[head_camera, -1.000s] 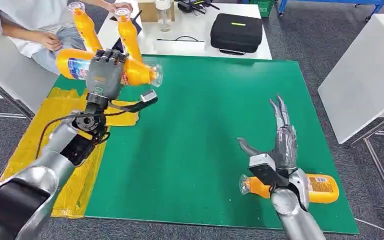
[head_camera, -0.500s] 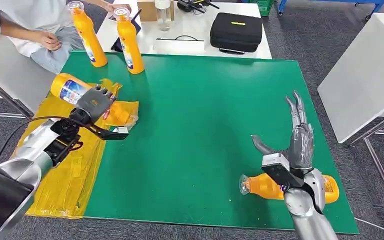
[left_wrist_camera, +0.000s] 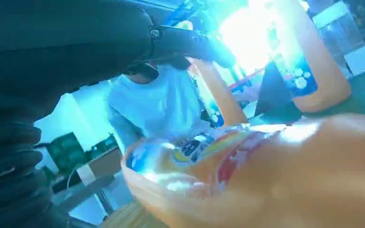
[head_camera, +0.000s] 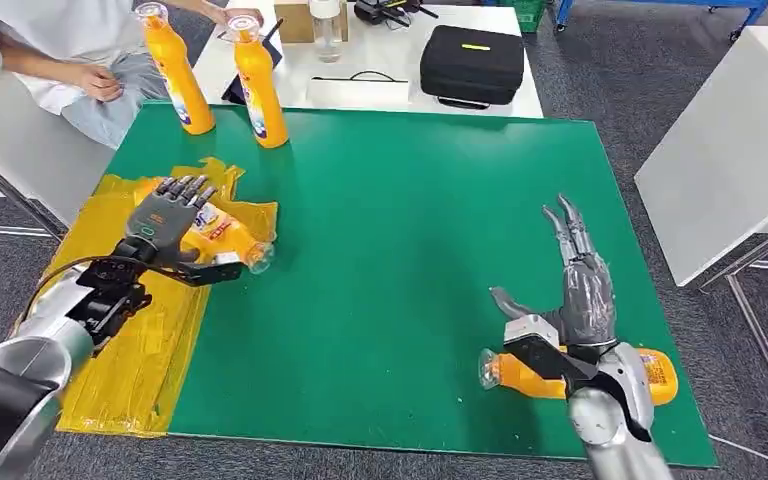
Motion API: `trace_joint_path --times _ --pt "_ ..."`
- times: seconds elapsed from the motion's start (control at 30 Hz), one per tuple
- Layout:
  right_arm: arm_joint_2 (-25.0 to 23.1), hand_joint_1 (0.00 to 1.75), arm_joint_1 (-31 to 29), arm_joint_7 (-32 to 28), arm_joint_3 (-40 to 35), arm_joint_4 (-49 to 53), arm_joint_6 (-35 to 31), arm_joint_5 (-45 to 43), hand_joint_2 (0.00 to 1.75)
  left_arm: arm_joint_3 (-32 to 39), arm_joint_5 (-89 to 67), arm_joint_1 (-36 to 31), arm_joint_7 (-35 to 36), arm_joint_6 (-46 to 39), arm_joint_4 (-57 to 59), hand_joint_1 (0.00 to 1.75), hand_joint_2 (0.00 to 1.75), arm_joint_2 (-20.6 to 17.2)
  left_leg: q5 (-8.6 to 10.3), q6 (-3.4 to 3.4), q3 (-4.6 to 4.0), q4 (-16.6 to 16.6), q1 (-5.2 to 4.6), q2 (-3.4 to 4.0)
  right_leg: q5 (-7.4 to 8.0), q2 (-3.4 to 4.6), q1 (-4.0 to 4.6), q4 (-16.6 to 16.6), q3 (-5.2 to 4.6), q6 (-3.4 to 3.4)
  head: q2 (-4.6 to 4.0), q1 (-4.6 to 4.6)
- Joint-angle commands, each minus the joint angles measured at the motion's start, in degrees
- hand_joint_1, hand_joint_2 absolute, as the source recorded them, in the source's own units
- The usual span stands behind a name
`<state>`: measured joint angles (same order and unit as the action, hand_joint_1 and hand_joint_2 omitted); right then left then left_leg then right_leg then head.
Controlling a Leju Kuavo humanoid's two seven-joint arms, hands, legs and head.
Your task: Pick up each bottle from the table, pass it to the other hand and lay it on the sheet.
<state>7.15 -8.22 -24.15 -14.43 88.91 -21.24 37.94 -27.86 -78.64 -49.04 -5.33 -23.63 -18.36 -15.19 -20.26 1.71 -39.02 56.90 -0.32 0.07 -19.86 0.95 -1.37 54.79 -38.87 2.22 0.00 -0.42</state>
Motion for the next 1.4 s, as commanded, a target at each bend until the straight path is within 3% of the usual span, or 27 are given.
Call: trace_joint_path --times 0.03,0.07,0.2,0.33,0.5,0.63,0.67,0.8,1.07,1.13,1.17,1.2,1.3,1.4 --pt "4.35 0.00 2.51 -0.70 -2.45 5.77 11.00 2.22 1.75 9.44 1.50 -0.18 -3.92 -1.32 1.47 0.00 0.00 1.77 -0.48 -0.16 0.78 0.14 0.04 -0.06 -0.48 -0.15 0.07 0.17 0.76 -0.18 0.00 0.02" --pt "5.08 0.00 3.32 -0.19 -2.27 7.25 14.20 3.12 1.75 10.56 1.40 -0.23 -4.76 -1.43 1.18 0.00 0.00 2.23 -0.30 -0.11 0.54 0.05 0.01 -0.08 -0.32 -0.14 0.03 0.09 0.52 -0.13 0.00 0.00" --pt "6.24 0.00 4.27 -0.06 -1.82 8.75 15.92 3.67 1.75 11.00 1.16 -0.54 -4.82 -1.11 0.88 0.00 0.00 2.80 -0.25 -0.09 0.47 0.05 0.01 -0.17 -0.30 -0.23 0.03 0.07 0.47 -0.11 0.00 0.00" --pt "11.29 0.00 7.11 -0.78 1.03 13.88 21.78 2.83 1.75 14.58 3.71 -1.16 -8.51 -1.70 -0.79 0.00 0.00 4.90 -0.25 -0.08 0.38 0.08 -0.01 -0.21 -0.30 -0.26 0.01 0.09 0.41 -0.09 0.00 0.00" --pt "11.65 0.00 7.34 -0.96 1.58 14.20 22.13 2.46 1.75 14.60 3.63 -1.24 -8.42 -1.53 -0.88 0.00 0.00 5.02 -0.28 -0.09 0.40 0.11 -0.01 -0.26 -0.31 -0.27 0.01 0.08 0.44 -0.11 0.00 0.02" --pt "12.34 0.00 15.14 -1.25 8.60 18.57 24.21 6.00 1.75 26.48 19.50 1.89 -23.01 -1.05 -6.54 0.00 0.00 8.59 -0.42 -0.14 0.63 0.14 -0.01 -0.32 -0.45 -0.35 0.03 0.15 0.66 -0.15 0.00 0.00" --pt "12.27 0.00 16.77 -1.11 10.49 19.04 24.50 7.52 1.75 28.08 22.22 2.53 -24.49 -0.24 -8.39 0.00 1.75 9.53 -0.34 -0.12 0.56 0.06 -0.02 -0.51 -0.44 -0.53 0.02 0.09 0.63 -0.13 0.00 -0.02" --pt "13.86 0.00 22.39 0.96 18.73 18.71 27.51 11.11 1.75 30.54 31.07 5.43 -27.06 6.41 -17.23 0.00 1.75 13.02 -0.20 -0.04 0.40 -0.04 -0.06 -0.62 -0.36 -0.62 -0.03 -0.04 0.50 -0.01 0.00 0.02" --pt "13.40 0.00 22.30 0.35 18.92 18.97 27.87 11.12 1.75 30.26 31.66 5.58 -26.90 6.57 -17.37 0.00 1.75 12.68 -0.27 0.05 0.19 -0.03 -0.16 -0.26 -0.19 -0.26 -0.15 -0.05 0.22 0.02 0.00 -0.02" --pt "13.40 0.00 22.30 0.35 18.92 18.97 27.87 11.12 1.75 30.26 31.66 5.58 -26.90 6.57 -17.37 0.00 1.75 12.68 -0.54 -0.05 0.61 0.13 -0.10 -0.31 -0.47 -0.36 -0.07 0.10 0.65 -0.10 0.00 0.00" --pt "13.40 0.00 22.30 0.35 18.92 18.97 27.87 11.12 1.75 30.26 31.66 5.58 -26.90 6.57 -17.37 0.00 1.75 12.68 -0.25 0.05 0.21 -0.04 -0.15 -0.27 -0.19 -0.28 -0.13 -0.06 0.22 0.01 0.00 -0.02" --pt "13.40 0.00 22.30 0.35 18.92 18.97 27.87 11.12 1.75 30.26 31.66 5.58 -26.90 6.57 -17.37 0.00 1.75 12.68 -0.44 -0.02 0.50 0.07 -0.11 -0.29 -0.38 -0.33 -0.09 0.05 0.51 -0.06 0.00 -0.02" --pt "13.40 0.00 22.30 0.35 18.92 18.97 27.87 11.12 1.75 30.26 31.66 5.58 -26.90 6.57 -17.37 0.00 1.75 12.68 -0.18 0.08 0.16 -0.07 -0.14 -0.23 -0.14 -0.24 -0.13 -0.10 0.17 0.04 0.00 0.00" --pt "14.65 0.00 24.87 4.29 20.84 17.95 30.22 15.41 1.75 30.41 35.69 5.93 -29.64 7.92 -18.82 0.00 1.75 13.53 -0.44 0.01 0.53 0.08 -0.09 -0.25 -0.40 -0.30 -0.07 0.03 0.56 -0.04 0.00 0.00"
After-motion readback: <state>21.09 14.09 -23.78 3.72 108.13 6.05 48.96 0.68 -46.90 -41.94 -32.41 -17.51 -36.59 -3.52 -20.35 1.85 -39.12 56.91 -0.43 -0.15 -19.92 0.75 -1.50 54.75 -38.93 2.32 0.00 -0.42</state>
